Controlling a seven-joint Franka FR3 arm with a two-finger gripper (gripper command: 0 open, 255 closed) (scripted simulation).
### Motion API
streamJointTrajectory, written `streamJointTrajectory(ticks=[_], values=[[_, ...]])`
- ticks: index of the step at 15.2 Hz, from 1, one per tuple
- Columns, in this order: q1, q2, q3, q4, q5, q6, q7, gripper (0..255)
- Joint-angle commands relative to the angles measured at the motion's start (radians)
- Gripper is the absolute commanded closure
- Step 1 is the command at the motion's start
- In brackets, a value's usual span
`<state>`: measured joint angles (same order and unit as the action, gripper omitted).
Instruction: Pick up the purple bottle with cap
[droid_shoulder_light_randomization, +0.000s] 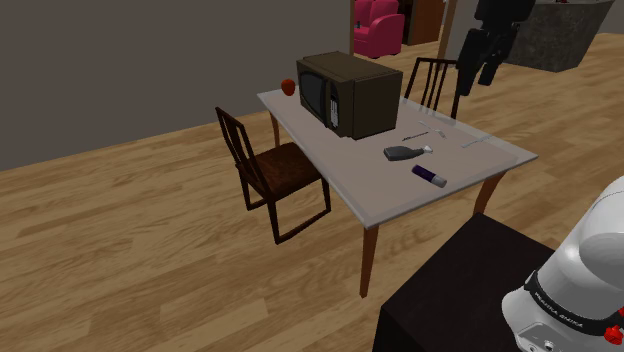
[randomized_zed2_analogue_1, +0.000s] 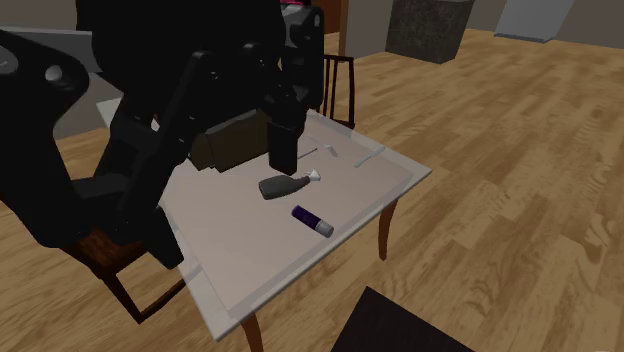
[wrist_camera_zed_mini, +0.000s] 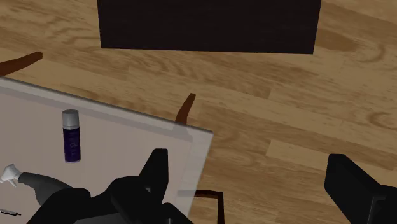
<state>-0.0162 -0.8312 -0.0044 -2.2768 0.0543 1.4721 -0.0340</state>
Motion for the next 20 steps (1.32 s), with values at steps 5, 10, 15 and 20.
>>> streamJointTrajectory(ticks=[5, 10, 15, 20], values=[[-0.017, 0.025, -0.039, -0.094, -0.041, 0.115, -0.048, 0], [-0.042, 0.088, -0.090, -0.185, -0.090, 0.267, -0.105, 0], [-0.067, 0.188, -0.145, -0.245, -0.136, 0.428, -0.158, 0], [-0.089, 0.324, -0.202, -0.271, -0.172, 0.593, -0.210, 0]])
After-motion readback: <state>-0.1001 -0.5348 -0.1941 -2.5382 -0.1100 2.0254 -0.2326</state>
